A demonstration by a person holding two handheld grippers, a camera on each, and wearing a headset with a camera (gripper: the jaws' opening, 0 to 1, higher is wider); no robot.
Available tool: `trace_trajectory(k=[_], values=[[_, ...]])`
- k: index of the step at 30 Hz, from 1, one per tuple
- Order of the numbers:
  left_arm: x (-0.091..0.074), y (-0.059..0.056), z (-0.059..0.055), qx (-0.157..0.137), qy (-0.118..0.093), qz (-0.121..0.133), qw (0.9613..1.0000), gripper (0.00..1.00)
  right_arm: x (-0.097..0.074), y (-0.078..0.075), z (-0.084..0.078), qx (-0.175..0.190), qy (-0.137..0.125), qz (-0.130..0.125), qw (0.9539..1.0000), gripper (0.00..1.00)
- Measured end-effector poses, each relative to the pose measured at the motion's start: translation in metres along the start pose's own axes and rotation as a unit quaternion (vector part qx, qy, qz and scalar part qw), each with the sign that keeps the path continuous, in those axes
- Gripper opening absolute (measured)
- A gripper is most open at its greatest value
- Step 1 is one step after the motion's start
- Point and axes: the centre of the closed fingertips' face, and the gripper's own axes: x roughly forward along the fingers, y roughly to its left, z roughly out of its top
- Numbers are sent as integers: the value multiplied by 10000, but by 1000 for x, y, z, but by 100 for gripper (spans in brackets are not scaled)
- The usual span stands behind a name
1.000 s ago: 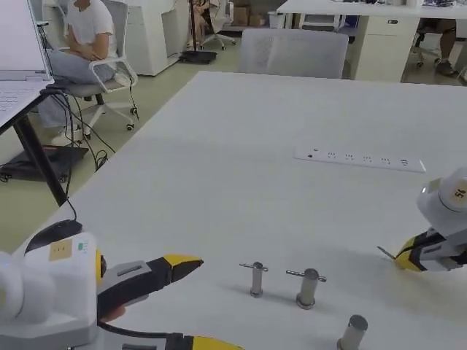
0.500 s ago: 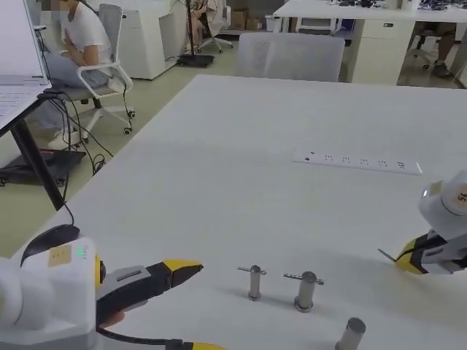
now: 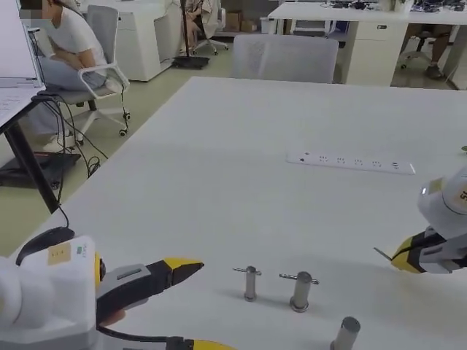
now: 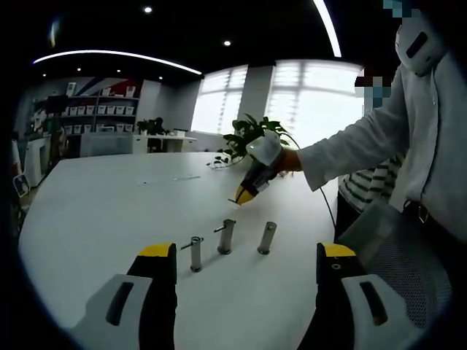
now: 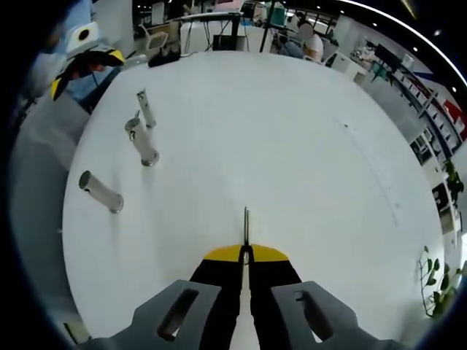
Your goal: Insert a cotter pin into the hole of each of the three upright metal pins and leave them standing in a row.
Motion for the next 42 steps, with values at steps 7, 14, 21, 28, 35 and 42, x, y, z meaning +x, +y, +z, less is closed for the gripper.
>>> trace_trajectory(k=[7,14,21,28,35,42], values=[[5,-4,5,46,-24,-74,10000,78,-15,10,7,-87,-99,10,9999,3],[10,-9,8,97,-20,-147,9998,77,-28,22,18,-161,-220,50,9996,3],[16,-13,11,162,-24,-228,9996,77,-43,38,31,-279,-344,128,9989,3],[20,-17,14,228,-40,-306,9993,75,-55,55,40,-401,-418,237,9980,3],[26,-21,17,252,-37,-359,9990,74,-65,74,50,-559,-486,356,9966,3],[33,-25,21,271,-32,-429,9987,72,-74,91,60,-695,-564,450,9950,3]])
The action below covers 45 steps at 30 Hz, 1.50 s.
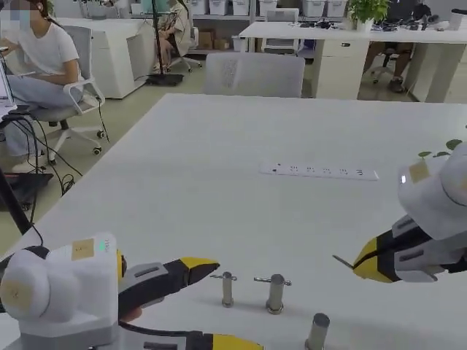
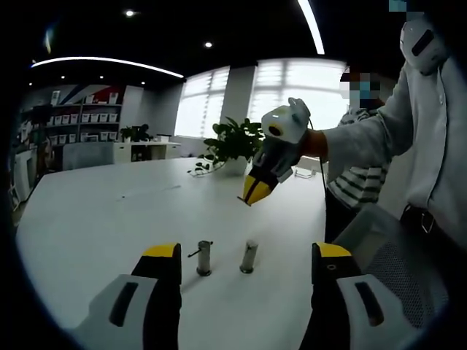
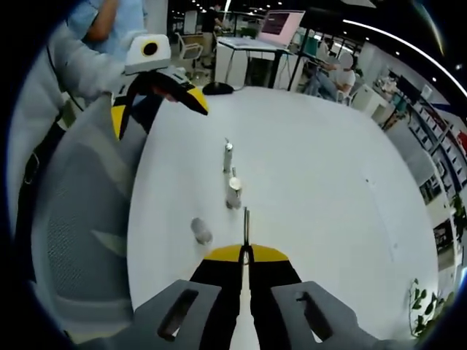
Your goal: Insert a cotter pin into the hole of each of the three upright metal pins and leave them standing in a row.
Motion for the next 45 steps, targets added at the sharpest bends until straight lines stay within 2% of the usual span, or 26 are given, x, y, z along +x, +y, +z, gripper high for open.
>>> trace_trajectory(k=[13,23,27,33,40,45], values=[[18,-11,6,-42,61,-148,9999,64,-2,26,20,-370,-65,207,9991,3],[38,-19,12,-162,112,-274,9994,50,2,39,30,-630,-70,322,9975,3],[47,-22,13,-539,135,-320,9979,44,3,42,33,-699,-78,339,9969,3],[56,-21,12,-803,242,-305,9960,34,3,47,35,-821,-77,343,9960,3],[61,-19,11,-1284,329,-285,9908,25,4,51,36,-929,-81,345,9950,3],[64,-23,10,-1587,390,-363,9859,20,5,54,39,-1051,-94,342,9938,3]])
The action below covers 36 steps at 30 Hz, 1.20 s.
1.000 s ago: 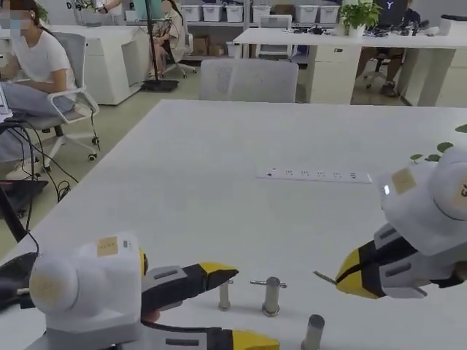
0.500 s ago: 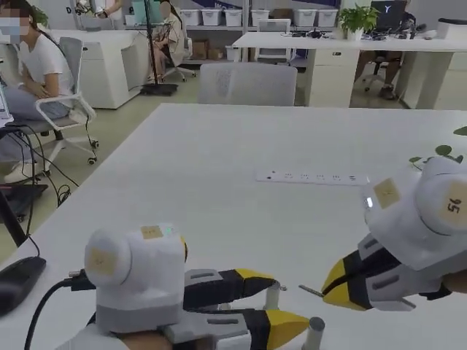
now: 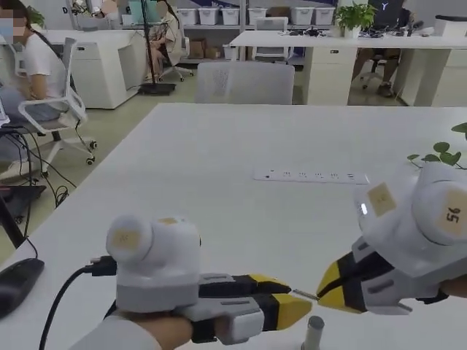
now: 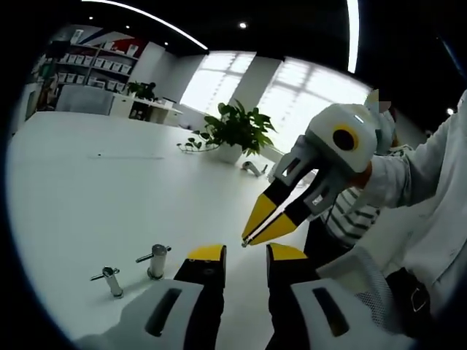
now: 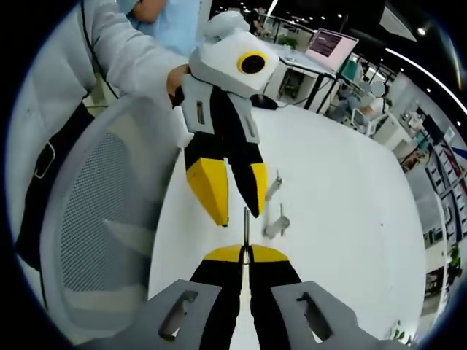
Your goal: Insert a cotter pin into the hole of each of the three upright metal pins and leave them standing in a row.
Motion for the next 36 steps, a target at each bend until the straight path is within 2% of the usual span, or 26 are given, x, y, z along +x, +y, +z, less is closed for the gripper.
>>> trace_trajectory(k=[13,19,26,36], values=[[4,-1,-2,-522,58,-83,9986,16,2,5,6,-431,54,-67,9990,3],[4,-1,-2,-601,63,-72,9981,14,3,7,6,-582,97,-118,9982,3],[5,0,-9,-738,217,-40,9970,10,2,7,9,-755,117,-188,9969,3],[5,0,-10,-985,222,-119,9948,6,3,8,9,-979,188,-234,9947,3]])
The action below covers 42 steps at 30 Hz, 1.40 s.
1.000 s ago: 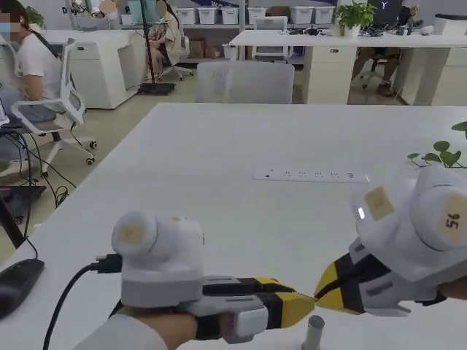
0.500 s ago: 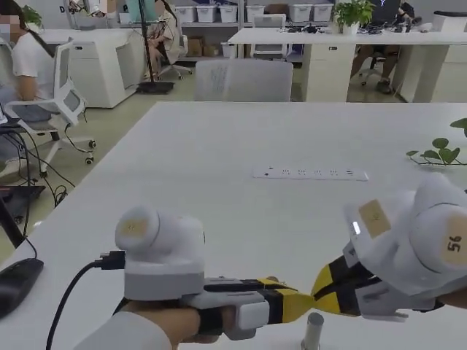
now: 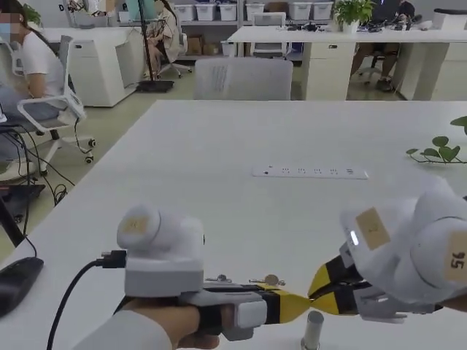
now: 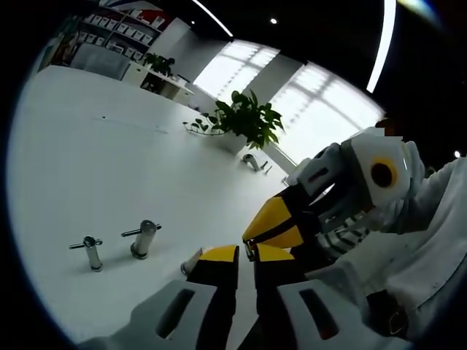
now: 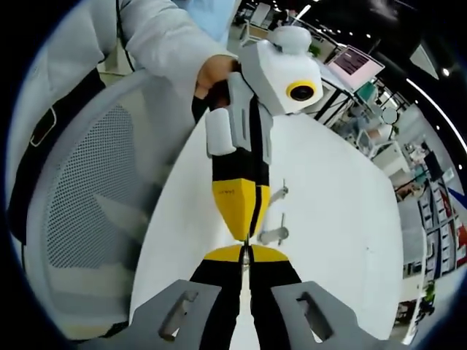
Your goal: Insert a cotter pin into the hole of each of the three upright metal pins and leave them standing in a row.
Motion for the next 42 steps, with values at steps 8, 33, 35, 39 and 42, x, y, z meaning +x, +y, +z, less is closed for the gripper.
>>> trace_trajectory(k=[8,33,35,39,42], values=[[1,0,-2,-117,55,-19,9999,2,1,0,-1,-134,46,-31,9999,3],[-2,5,0,-50,-11,96,9999,0,-4,-4,-2,-30,28,-127,9999,8],[-3,5,0,-18,-16,98,9999,0,-5,-5,-4,41,22,-121,9999,8],[-5,4,-2,53,29,89,9999,0,-6,-4,-7,196,22,-60,9998,8],[-6,3,-4,164,66,90,9998,0,-7,-1,-7,345,-14,54,9994,8]])
